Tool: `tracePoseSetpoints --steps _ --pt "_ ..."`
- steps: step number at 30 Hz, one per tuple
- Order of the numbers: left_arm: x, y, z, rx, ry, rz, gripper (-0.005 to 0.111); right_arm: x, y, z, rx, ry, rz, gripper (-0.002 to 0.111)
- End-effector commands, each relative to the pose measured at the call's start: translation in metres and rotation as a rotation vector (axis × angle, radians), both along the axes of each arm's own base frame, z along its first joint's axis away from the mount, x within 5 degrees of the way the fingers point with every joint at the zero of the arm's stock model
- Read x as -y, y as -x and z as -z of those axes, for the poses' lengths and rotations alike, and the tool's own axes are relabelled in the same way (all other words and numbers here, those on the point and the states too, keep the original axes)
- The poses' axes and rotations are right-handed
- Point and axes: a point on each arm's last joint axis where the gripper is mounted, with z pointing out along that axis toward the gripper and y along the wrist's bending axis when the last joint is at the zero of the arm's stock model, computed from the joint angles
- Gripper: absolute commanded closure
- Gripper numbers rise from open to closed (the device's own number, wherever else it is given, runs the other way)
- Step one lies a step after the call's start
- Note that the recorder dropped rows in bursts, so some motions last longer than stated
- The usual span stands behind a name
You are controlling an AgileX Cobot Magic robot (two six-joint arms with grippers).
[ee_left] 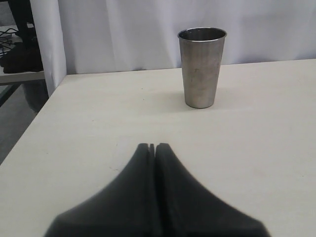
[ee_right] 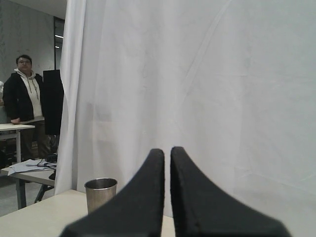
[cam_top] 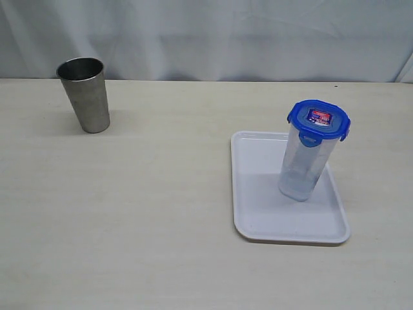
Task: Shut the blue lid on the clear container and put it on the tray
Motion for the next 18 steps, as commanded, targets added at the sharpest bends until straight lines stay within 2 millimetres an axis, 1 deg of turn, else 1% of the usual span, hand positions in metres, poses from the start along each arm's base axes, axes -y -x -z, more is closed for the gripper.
tracePoseSetpoints --steps 1,4,11,15,18 --pt "0.000 0.000 0.001 0.004 0.007 -0.002 0.107 0.001 0.000 0.002 0.003 0.000 0.010 0.104" --pt "0.000 0.000 0.001 0.004 0.005 -0.001 0.107 0.001 -0.001 0.007 -0.005 0.009 0.012 0.104" --pt "0.000 0.000 0.001 0.004 0.005 -0.001 0.107 0.009 -0.002 0.024 0.102 -0.029 0.112 0.104" --pt "0.000 0.000 0.001 0.004 0.005 -0.001 0.107 0.012 -0.003 0.035 0.094 0.011 0.166 0.104" --pt "0.000 0.000 0.001 0.004 0.005 -0.001 0.107 0.015 -0.002 0.033 0.110 -0.006 0.209 0.104"
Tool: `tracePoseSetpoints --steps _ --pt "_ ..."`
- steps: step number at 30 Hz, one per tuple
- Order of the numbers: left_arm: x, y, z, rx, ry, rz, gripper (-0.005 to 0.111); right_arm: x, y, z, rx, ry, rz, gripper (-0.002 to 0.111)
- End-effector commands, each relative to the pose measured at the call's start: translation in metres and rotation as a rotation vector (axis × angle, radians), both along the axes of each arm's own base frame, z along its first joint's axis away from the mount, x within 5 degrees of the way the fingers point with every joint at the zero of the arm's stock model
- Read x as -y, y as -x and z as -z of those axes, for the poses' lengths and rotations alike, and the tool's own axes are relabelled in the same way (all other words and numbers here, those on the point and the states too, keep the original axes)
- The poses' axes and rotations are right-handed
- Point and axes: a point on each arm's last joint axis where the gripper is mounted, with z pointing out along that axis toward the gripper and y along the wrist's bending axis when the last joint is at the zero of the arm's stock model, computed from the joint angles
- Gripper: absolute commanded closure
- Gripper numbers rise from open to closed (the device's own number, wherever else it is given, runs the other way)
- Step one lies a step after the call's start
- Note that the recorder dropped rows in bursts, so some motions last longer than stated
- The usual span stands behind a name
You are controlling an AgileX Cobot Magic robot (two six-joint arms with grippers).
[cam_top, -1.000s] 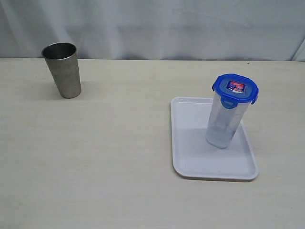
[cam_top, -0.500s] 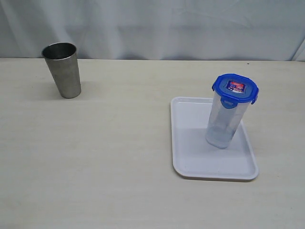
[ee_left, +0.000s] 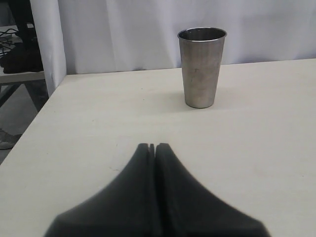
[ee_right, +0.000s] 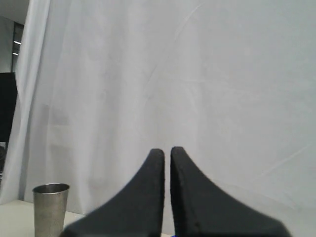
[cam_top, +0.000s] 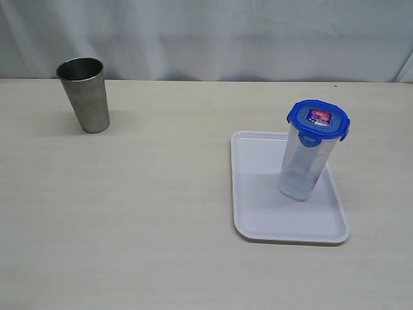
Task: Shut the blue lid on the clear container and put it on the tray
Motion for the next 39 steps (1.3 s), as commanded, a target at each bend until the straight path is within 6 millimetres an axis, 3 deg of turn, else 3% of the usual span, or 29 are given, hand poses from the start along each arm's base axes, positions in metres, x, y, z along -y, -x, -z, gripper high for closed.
tracePoseSetpoints --steps 1,10,18,26,39 --pt "0.000 0.000 0.001 0.004 0.005 -0.001 0.107 0.007 0.003 -0.002 0.044 -0.026 0.071 0.104" --pt "0.000 0.000 0.002 -0.007 0.002 -0.001 0.107 0.023 0.023 -0.006 0.136 -0.116 0.234 0.104" --pt "0.000 0.000 0.002 -0.007 0.002 -0.001 0.107 0.015 0.018 0.008 0.029 0.131 0.261 0.104" --pt "0.000 0.000 0.002 -0.007 0.002 -0.001 0.107 0.015 0.017 0.012 -0.009 0.134 0.254 0.104" --pt "0.000 0.000 0.002 -0.007 0.002 -0.001 0.107 0.017 0.012 0.033 -0.257 0.133 0.259 0.104"
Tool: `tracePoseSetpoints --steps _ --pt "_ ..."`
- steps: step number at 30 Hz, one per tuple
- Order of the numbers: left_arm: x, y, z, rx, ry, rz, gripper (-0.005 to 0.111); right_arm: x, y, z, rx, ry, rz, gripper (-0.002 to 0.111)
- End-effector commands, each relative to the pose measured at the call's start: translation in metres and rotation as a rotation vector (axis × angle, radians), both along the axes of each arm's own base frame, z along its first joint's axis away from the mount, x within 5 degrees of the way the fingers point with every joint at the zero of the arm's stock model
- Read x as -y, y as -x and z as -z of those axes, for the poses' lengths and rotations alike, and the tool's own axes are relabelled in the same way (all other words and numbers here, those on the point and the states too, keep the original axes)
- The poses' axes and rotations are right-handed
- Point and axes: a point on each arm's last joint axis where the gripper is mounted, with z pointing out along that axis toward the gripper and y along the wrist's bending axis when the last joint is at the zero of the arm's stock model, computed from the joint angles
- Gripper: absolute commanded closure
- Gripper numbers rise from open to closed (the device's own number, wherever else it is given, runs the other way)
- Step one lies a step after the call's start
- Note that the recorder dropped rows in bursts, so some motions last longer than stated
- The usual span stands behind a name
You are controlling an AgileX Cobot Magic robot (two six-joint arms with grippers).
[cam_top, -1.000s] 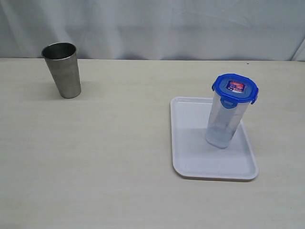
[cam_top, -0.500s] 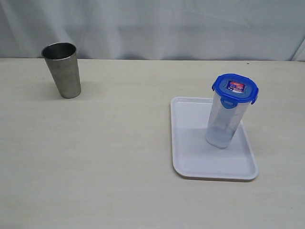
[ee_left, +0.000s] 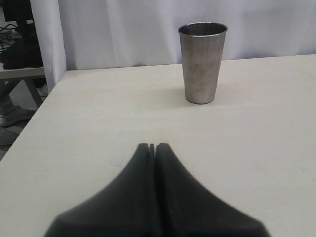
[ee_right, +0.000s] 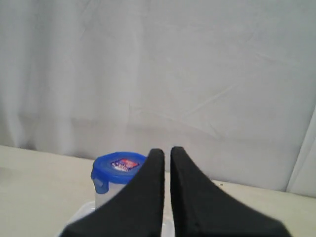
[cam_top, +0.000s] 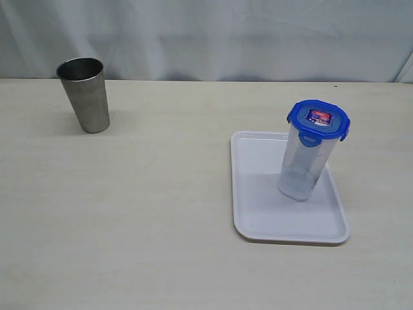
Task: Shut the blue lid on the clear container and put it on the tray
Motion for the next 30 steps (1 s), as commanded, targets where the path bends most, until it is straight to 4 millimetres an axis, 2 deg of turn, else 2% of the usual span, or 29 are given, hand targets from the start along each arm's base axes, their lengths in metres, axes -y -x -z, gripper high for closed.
tracePoseSetpoints --steps 1,7,14,19,30 --pt "0.000 0.000 0.000 0.010 0.002 0.000 0.107 0.001 -0.001 0.009 -0.086 0.008 0.012 0.104" --pt "0.000 0.000 0.000 0.010 0.002 0.000 0.107 0.001 -0.001 0.016 -0.168 0.010 0.020 0.104" --pt "0.000 0.000 0.000 0.010 0.002 0.000 0.107 0.008 -0.001 0.024 -0.268 -0.133 0.137 0.104" --pt "0.000 0.000 0.000 0.010 0.002 0.000 0.107 0.010 0.002 0.036 -0.398 -0.081 0.166 0.104" --pt "0.000 0.000 0.000 0.007 0.002 0.000 0.107 0.010 0.002 0.036 -0.397 -0.041 0.168 0.104"
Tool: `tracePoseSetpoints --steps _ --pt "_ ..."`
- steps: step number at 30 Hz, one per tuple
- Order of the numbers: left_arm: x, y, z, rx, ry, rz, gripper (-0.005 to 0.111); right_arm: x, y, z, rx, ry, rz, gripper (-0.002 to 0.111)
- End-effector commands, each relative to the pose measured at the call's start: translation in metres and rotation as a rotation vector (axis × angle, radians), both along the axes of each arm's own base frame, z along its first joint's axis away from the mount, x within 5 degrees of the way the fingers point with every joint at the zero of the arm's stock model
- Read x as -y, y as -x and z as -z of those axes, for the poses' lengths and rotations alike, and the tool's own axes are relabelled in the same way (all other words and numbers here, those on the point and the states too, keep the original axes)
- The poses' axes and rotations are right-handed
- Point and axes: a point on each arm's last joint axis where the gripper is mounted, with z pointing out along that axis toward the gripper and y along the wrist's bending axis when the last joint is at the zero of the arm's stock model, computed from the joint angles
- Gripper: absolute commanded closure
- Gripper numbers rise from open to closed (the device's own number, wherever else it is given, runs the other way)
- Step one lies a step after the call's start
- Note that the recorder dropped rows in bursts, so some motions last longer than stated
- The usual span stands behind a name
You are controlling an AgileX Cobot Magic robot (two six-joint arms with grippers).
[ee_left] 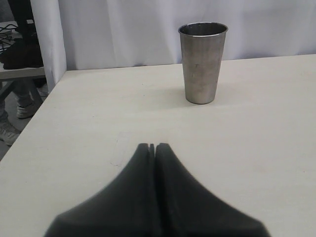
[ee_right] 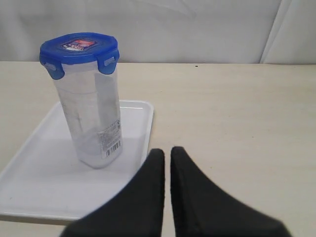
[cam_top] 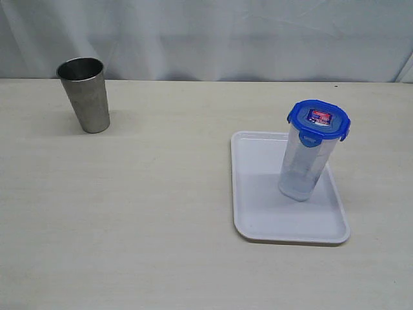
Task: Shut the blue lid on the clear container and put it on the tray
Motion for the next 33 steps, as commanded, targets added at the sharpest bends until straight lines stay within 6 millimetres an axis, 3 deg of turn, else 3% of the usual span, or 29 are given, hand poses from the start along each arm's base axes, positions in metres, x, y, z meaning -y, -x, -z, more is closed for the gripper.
tracePoseSetpoints --steps 1,33 --pt "0.0001 0.0000 0.0003 0.007 0.002 0.000 0.107 0.0010 0.0004 0.0012 -0.006 0.045 0.002 0.104" --pt "0.0001 0.0000 0.0003 0.007 0.002 0.000 0.107 0.0006 0.0004 0.0013 -0.006 0.070 -0.009 0.104"
